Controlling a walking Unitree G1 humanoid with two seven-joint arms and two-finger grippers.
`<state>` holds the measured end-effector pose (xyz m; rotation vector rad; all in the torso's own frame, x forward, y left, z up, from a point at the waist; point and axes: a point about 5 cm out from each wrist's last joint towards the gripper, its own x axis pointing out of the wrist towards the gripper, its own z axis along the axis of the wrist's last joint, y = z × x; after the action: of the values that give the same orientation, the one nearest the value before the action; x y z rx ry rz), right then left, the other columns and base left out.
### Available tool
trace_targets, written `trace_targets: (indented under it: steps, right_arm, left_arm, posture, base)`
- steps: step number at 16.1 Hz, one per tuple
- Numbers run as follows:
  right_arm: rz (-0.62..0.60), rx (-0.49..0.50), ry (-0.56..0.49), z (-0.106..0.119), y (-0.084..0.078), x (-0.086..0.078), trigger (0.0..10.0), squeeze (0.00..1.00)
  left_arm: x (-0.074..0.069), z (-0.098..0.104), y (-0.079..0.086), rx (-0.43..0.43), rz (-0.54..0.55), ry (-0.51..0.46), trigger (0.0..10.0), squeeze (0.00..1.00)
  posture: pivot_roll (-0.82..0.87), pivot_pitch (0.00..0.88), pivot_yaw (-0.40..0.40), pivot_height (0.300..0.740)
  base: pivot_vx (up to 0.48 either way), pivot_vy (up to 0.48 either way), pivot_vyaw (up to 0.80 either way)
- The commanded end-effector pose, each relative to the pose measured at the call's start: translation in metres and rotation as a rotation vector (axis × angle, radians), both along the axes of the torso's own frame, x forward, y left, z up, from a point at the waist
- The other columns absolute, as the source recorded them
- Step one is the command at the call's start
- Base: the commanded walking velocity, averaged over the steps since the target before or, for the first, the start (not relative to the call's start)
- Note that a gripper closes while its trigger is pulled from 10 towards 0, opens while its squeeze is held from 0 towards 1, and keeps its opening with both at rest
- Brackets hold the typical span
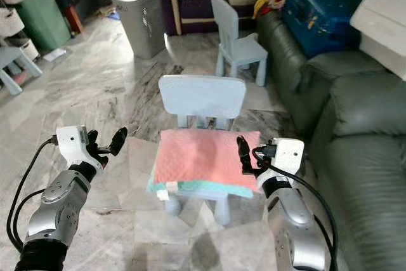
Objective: Move the pillow to the sofa
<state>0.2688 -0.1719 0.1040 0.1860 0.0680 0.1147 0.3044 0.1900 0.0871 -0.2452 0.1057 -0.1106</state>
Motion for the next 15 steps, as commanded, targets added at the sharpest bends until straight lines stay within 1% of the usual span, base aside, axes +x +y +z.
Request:
trace_targets:
  steps: [1,10,13,15]
  right_arm:
    - [0.022,-0.005,-0.025,0.0086,0.0051,0.0002,10.0,0.00]
    - [0.036,-0.005,-0.034,0.0130,0.0053,0.0023,10.0,0.00]
    - [0.034,-0.015,-0.034,0.0132,0.0062,0.0036,10.0,0.00]
    - [0.026,-0.042,-0.020,0.0106,0.0063,0.0033,10.0,0.00]
  left_arm:
    - [-0.0003,0.0021,-0.0009,-0.005,-0.002,-0.005,10.0,0.00]
    - [0.0000,-0.0003,-0.0074,-0.019,-0.015,0.007,10.0,0.00]
    - [-0.0005,-0.0015,-0.0067,-0.018,-0.015,0.012,10.0,0.00]
    - [-0.0006,-0.0016,-0.0052,-0.012,-0.010,0.014,10.0,0.00]
  posture:
    - [-0.18,0.000,0.057,0.740]
    - [-0.18,0.000,0.054,0.740]
    - [-0.18,0.000,0.053,0.740]
    - [-0.18,0.000,0.056,0.740]
  base:
    - [0.390,0.000,0.00]
    - [0.378,0.000,0.00]
    - [0.344,0.000,0.00]
    - [0.330,0.255,0.00]
